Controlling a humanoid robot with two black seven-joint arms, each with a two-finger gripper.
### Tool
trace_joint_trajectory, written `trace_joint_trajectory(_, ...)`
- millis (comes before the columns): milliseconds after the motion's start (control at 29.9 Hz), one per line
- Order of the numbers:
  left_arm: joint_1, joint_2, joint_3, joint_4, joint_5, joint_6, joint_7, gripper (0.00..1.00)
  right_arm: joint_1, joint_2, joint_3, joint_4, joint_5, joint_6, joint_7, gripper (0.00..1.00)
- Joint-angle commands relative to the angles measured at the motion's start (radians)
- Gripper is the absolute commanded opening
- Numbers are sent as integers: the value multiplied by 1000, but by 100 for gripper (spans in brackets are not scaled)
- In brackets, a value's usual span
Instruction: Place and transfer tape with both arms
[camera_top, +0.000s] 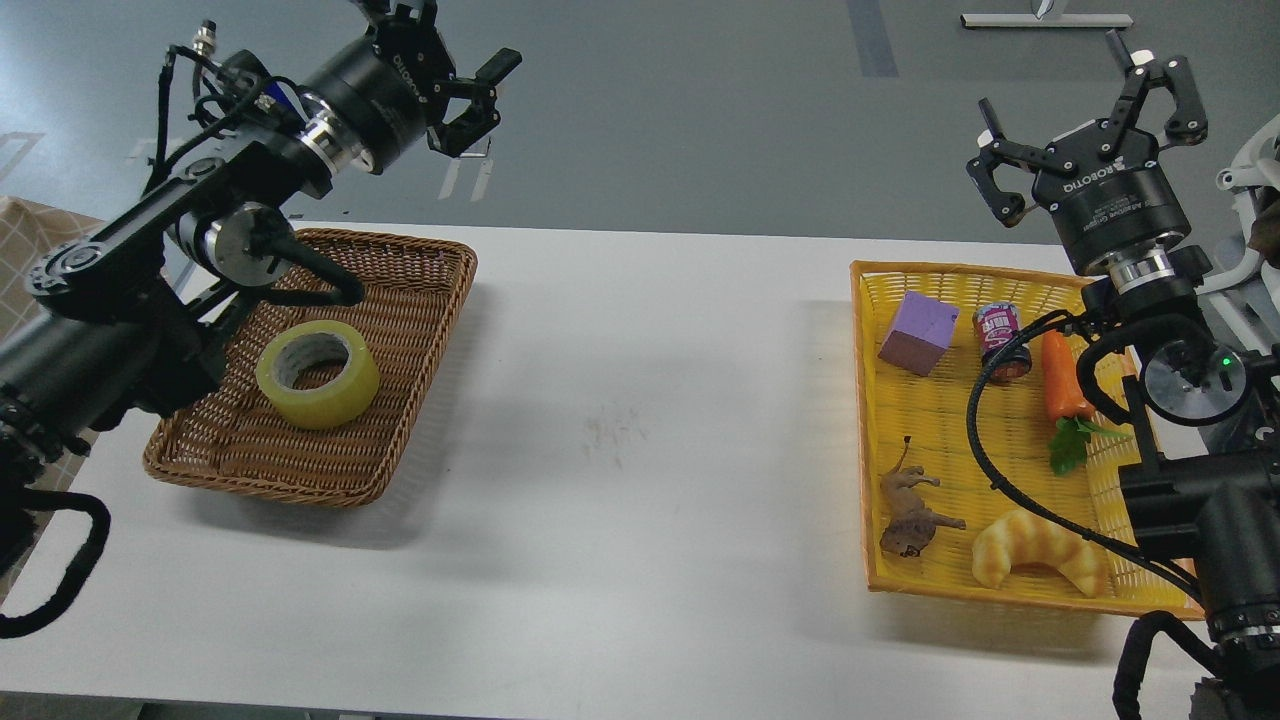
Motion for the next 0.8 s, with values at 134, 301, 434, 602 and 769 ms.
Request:
trace_joint_trajectory(134, 110, -79, -104, -10, 2, -76, 1, 98, 20, -6, -99, 1, 7, 0, -45, 99)
trace_joint_trajectory(301, 138, -91, -104, -14, 2, -96, 2, 98, 15, 4, -141, -1, 7, 0, -45, 99)
trace_joint_trajectory(434, 151, -94, -100, -14, 2, -96, 9, 98, 15, 39, -144, -2, 7, 0, -44, 100)
trace_joint_trajectory(602, 173, -108, -98, -13, 2, -96, 7, 98, 6, 79, -144, -7, 7, 0, -35, 100)
trace_joint_trajectory(769, 178, -108, -100, -13, 2, -96, -2, 98, -9, 79, -142, 7, 7, 0, -33, 100)
